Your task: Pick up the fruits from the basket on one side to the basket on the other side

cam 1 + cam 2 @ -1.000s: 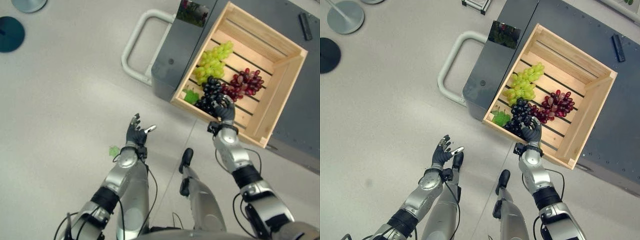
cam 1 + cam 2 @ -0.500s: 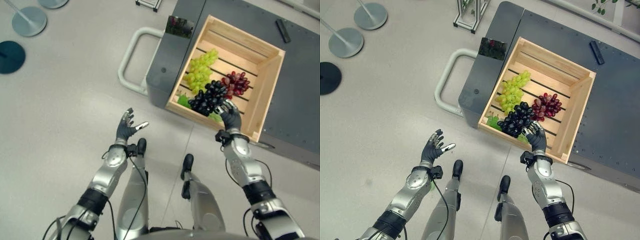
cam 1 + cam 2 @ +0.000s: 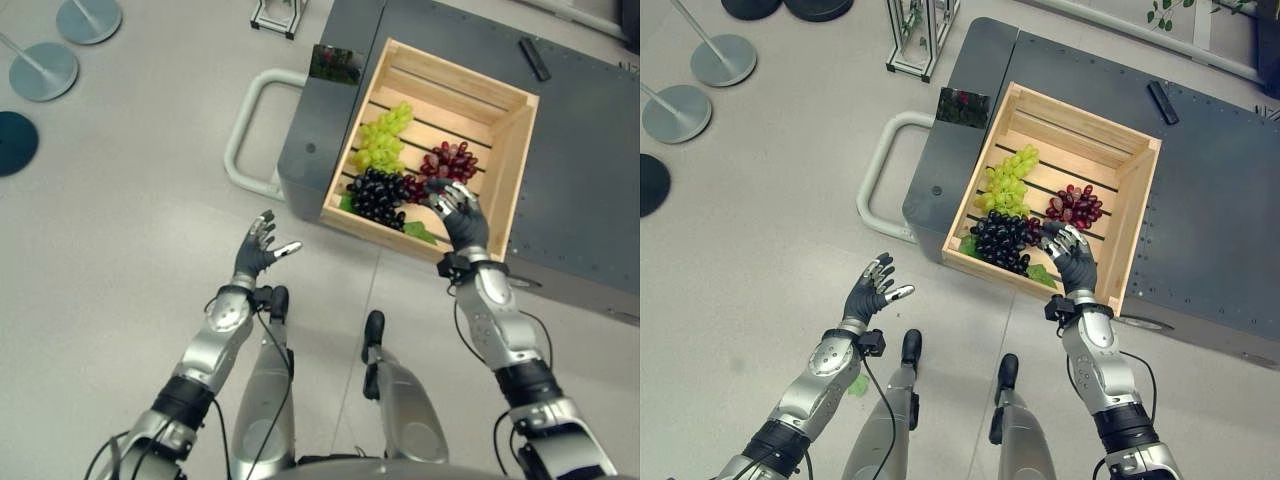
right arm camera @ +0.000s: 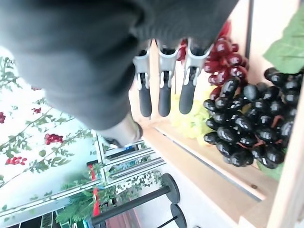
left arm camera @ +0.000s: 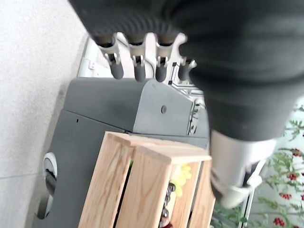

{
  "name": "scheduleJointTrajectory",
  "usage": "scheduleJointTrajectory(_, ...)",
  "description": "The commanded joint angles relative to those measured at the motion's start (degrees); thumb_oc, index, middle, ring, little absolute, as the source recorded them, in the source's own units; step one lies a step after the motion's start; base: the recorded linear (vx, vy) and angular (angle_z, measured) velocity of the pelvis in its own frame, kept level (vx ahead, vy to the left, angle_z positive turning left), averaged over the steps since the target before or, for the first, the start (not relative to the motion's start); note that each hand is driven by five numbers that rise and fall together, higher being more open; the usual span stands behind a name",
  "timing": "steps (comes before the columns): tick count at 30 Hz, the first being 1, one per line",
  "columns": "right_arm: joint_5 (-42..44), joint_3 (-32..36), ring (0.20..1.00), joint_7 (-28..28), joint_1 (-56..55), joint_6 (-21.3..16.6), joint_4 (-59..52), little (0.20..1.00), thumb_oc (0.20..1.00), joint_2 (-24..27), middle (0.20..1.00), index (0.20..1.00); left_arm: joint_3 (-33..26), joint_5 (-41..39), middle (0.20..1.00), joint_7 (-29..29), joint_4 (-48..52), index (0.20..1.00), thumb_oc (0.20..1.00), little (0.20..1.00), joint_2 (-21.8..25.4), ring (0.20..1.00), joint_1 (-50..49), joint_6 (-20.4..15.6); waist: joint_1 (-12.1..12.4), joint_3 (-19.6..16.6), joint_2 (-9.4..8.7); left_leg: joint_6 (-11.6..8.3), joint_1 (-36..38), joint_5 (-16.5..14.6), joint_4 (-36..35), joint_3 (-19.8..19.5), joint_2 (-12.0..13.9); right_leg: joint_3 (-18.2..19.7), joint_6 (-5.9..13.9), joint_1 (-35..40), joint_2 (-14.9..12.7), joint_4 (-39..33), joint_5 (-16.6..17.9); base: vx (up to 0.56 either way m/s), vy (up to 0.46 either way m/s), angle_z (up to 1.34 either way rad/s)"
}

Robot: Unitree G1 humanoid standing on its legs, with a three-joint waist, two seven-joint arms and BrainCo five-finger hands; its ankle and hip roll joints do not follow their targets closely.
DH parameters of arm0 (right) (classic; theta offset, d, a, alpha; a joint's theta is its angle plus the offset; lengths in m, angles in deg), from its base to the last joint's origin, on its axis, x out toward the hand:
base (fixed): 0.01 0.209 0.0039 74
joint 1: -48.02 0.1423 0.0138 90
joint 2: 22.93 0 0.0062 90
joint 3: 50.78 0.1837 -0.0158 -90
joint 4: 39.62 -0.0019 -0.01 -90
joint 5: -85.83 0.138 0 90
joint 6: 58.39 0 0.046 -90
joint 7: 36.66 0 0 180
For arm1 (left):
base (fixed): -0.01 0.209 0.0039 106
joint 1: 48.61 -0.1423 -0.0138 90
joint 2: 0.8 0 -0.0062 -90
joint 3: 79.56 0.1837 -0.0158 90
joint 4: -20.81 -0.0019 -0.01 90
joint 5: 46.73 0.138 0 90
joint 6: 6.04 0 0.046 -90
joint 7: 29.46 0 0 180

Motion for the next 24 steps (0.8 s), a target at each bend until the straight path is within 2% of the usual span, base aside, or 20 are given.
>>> scheduleJointTrajectory(1,-0.44,2.66,0.2,-0.73,1.96,-1.19,-5.88,0.2,0.2,3.97,0.2,0.2,-0.64,2.11,1.0,1.15,4.87,1.0,1.0,1.0,-0.21,1.0,1.23,-1.59,-0.44,-0.95,0.02,2.39,1.15,-7.49,2.58,-0.27,-4.7,0.19,1.46,0.52,-3.09,7.23,-9.28,0.0,0.0,0.0)
scheduleJointTrajectory(2,-1.67,2.46,0.2,-0.37,2.28,-0.54,-4.95,0.2,0.2,4.57,0.2,0.2,-0.68,1.77,1.0,1.11,4.66,1.0,1.0,1.0,-0.39,1.0,1.34,-1.64,-0.39,-0.96,0.01,2.41,1.21,-7.48,2.59,-0.34,-4.68,0.27,1.42,0.54,-3.05,7.32,-9.33,0.0,0.0,0.0)
scheduleJointTrajectory(3,-6.6,3.13,0.2,2.13,2.89,0.73,-3.61,0.2,0.2,5.29,0.2,0.2,-1.02,1.82,1.0,0.37,4.49,1.0,1.0,1.0,-0.97,1.0,1.36,-1.67,-0.34,-1.01,0.09,2.43,1.17,-7.47,2.57,-0.41,-4.7,0.28,1.39,0.48,-3.02,7.34,-9.4,0.0,0.0,0.0)
scheduleJointTrajectory(4,-6.68,3.12,0.2,2.2,2.91,0.75,-3.63,0.2,0.2,5.27,0.2,0.2,-1.02,1.83,1.0,0.36,4.48,1.0,1.0,1.0,-0.99,1.0,1.38,-1.67,-0.35,-1.0,0.11,2.43,1.15,-7.47,2.58,-0.41,-4.7,0.28,1.39,0.46,-3.02,7.36,-9.41,0.0,0.0,0.0)
scheduleJointTrajectory(5,-7.69,3.24,0.47,3.4,3.31,0.6,-2.64,0.47,0.47,4.97,0.47,0.47,-1.01,1.52,1.0,-0.25,4.36,1.0,1.0,1.0,-1.55,1.0,1.23,-1.83,-0.27,-0.97,0.16,2.47,1.07,-7.49,2.63,-0.47,-4.74,0.27,1.33,0.41,-3.0,7.39,-9.45,0.0,0.0,0.0)
scheduleJointTrajectory(6,-7.69,3.23,0.812,3.4,3.31,0.59,-2.64,0.812,0.812,4.97,0.812,0.812,-1.01,1.52,1.0,-0.26,4.36,1.0,1.0,1.0,-1.55,1.0,1.23,-1.83,-0.27,-0.97,0.16,2.47,1.06,-7.49,2.64,-0.47,-4.74,0.27,1.33,0.41,-3.0,7.4,-9.45,0.0,0.0,0.0)
scheduleJointTrajectory(7,-12.39,2.83,1.0,5.81,4.17,1.67,1.37,1.0,1.0,4.33,1.0,1.0,-0.98,1.39,1.0,-1.89,4.14,1.0,1.0,1.0,-2.48,1.0,0.67,-1.92,0.02,-0.95,0.34,2.51,0.8,-7.43,2.71,-0.59,-4.82,0.24,1.19,0.17,-2.97,7.45,-9.43,0.0,0.0,0.0)
scheduleJointTrajectory(9,-19.37,1.43,1.0,8.3,6.7,4.29,6.57,1.0,1.0,5.87,1.0,1.0,-0.75,1.53,1.0,-2.67,4.3,1.0,1.0,1.0,-2.74,1.0,0.35,-2.05,0.45,-0.95,0.51,2.53,0.51,-7.35,2.77,-0.71,-4.77,0.03,1.1,-0.07,-2.9,7.43,-9.43,-0.01,-0.015,0.01)
scheduleJointTrajectory(12,-23.12,-0.41,1.0,10.66,10.68,6.1,13.3,1.0,1.0,7.59,1.0,1.0,-0.42,1.51,1.0,-3.31,5.03,1.0,1.0,1.0,-2.42,1.0,0.02,-2.48,0.83,-0.95,0.74,2.51,0.28,-7.26,2.7,-0.94,-4.67,-0.19,1.05,-0.18,-2.75,7.33,-9.35,0.0,0.0,0.0)
scheduleJointTrajectory(13,-28.84,-2.16,1.0,12.29,14.48,8.61,18.34,1.0,1.0,10.73,1.0,1.0,0.17,1.36,1.0,-3.39,5.99,1.0,1.0,1.0,-1.97,1.0,-0.67,-2.52,1.38,-0.94,0.69,2.44,0.33,-7.52,2.82,-1.11,-4.65,-0.38,1.05,-0.08,-2.68,7.55,-9.78,0.0,0.0,0.0)
scheduleJointTrajectory(15,-27.62,-2.54,1.0,12.46,16.46,8.36,22.5,1.0,1.0,12.09,1.0,1.0,0.62,1.25,1.0,-3.35,6.65,1.0,1.0,1.0,-1.74,1.0,-0.78,-2.76,1.55,-0.94,0.67,2.39,0.03,-7.09,2.55,-1.39,-4.52,-0.58,1.06,-0.31,-2.58,7.23,-9.38,0.0,-0.007,0.03)
scheduleJointTrajectory(20,-34.33,-4.97,1.0,11.94,19.29,11.0,26.94,1.0,1.0,16.29,1.0,1.0,0.73,0.93,1.0,-3.2,6.89,1.0,1.0,1.0,-1.3,1.0,-1.16,-2.68,2.0,-0.94,0.3,2.34,-0.33,-6.94,2.26,-2.02,-4.48,-0.9,1.17,-0.54,-2.57,7.25,-9.36,0.02,-0.013,0.08)
scheduleJointTrajectory(23,-40.78,-9.61,1.0,10.6,24.45,13.13,33.36,1.0,1.0,21.82,1.0,1.0,1.29,0.99,1.0,-2.8,6.83,1.0,1.0,1.0,-0.72,1.0,-1.47,-2.69,2.8,-0.94,-0.1,2.21,-0.76,-6.71,1.96,-2.34,-4.52,-1.3,1.27,-0.65,-2.56,7.06,-9.14,0.01,-0.011,0.05)
scheduleJointTrajectory(24,-40.77,-9.65,1.0,10.61,24.49,13.11,33.39,1.0,1.0,21.82,1.0,1.0,1.27,0.99,1.0,-2.79,6.83,1.0,1.0,1.0,-0.73,1.0,-1.47,-2.69,2.77,-0.94,-0.09,2.21,-0.77,-6.71,1.96,-2.35,-4.52,-1.31,1.27,-0.66,-2.56,7.06,-9.14,0.01,-0.016,0.03)
